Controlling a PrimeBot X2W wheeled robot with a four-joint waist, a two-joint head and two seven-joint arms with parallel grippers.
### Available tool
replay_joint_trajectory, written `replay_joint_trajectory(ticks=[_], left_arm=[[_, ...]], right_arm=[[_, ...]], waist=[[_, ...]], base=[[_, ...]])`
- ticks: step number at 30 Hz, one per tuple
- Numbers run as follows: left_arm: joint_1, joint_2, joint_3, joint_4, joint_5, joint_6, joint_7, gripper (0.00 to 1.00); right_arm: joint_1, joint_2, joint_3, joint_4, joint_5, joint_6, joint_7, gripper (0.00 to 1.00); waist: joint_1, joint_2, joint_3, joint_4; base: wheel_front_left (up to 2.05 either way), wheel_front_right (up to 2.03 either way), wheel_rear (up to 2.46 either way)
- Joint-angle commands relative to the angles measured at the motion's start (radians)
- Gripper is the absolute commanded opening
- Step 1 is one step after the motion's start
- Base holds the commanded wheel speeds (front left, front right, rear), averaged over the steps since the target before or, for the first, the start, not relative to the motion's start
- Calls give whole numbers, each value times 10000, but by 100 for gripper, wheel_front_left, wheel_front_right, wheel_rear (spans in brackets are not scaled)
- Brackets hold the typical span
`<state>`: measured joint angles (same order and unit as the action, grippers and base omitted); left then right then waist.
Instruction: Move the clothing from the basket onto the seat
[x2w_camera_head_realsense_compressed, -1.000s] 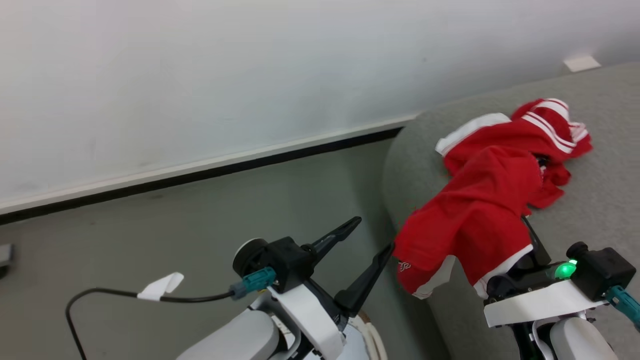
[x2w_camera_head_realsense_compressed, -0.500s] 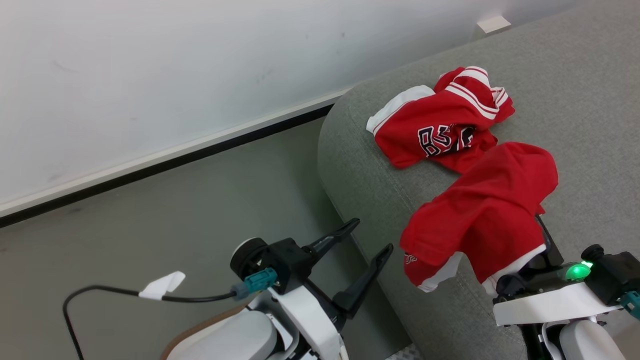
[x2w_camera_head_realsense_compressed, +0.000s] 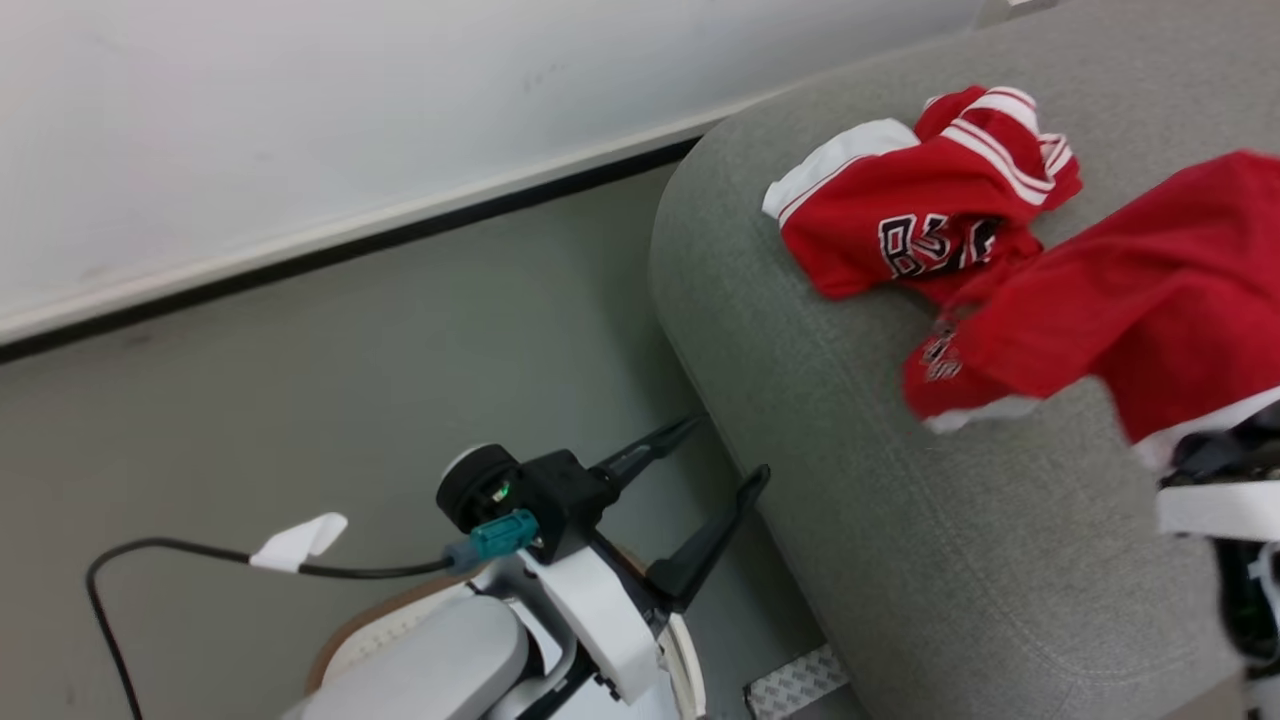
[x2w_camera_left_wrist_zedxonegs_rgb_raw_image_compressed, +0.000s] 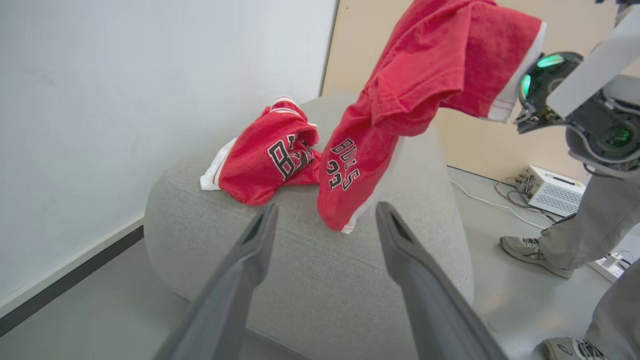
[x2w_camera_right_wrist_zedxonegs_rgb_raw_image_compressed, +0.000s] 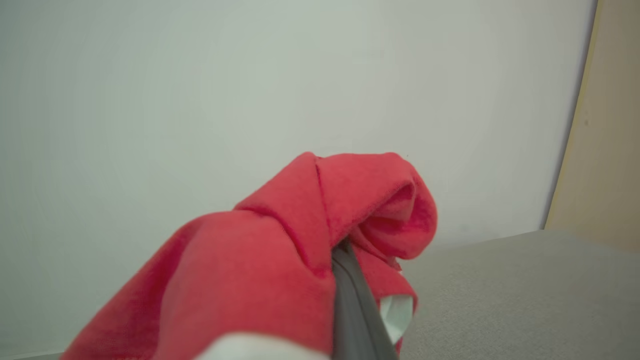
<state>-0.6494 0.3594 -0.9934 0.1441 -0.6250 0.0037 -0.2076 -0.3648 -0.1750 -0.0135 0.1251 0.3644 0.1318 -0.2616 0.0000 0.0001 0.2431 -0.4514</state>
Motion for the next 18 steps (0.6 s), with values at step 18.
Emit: replay_joint_trajectory(ticks=[18], left_arm=[[-998, 1354, 339, -1064, 382, -16, 637, 100]], right_arm=[[-3250, -2451, -2211, 3548, -161, -23, 2287, 0]], waist=[[0, -1, 3171, 1265]], base=[[0, 0, 0]])
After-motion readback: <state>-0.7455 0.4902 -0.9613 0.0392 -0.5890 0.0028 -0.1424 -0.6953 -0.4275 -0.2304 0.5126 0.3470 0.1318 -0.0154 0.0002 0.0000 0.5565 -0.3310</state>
